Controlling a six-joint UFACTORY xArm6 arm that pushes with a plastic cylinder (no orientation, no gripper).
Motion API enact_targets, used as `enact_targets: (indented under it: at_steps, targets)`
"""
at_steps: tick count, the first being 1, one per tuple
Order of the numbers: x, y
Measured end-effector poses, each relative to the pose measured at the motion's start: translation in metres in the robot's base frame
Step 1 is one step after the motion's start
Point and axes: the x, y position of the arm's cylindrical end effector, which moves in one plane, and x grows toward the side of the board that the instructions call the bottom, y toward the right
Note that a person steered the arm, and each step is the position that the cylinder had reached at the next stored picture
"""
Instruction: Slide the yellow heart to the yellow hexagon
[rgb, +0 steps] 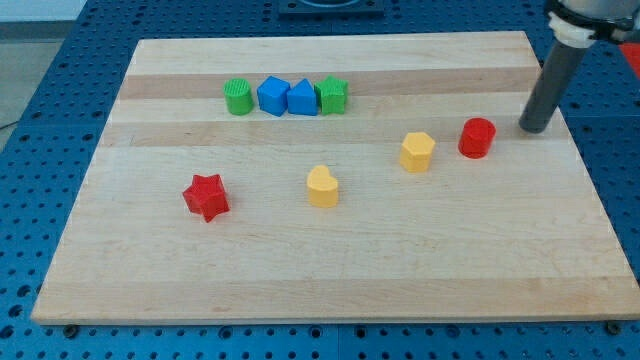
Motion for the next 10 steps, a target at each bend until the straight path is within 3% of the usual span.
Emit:
enact_targets:
  at_steps: [3, 5, 6, 7, 9, 10]
  targets:
    - [0.021, -0.069]
    - [0.037, -0.060]
    - [0.095, -0.044]
    - [0.126, -0.077]
    - [0.124, -0.207]
    - [0.125, -0.215]
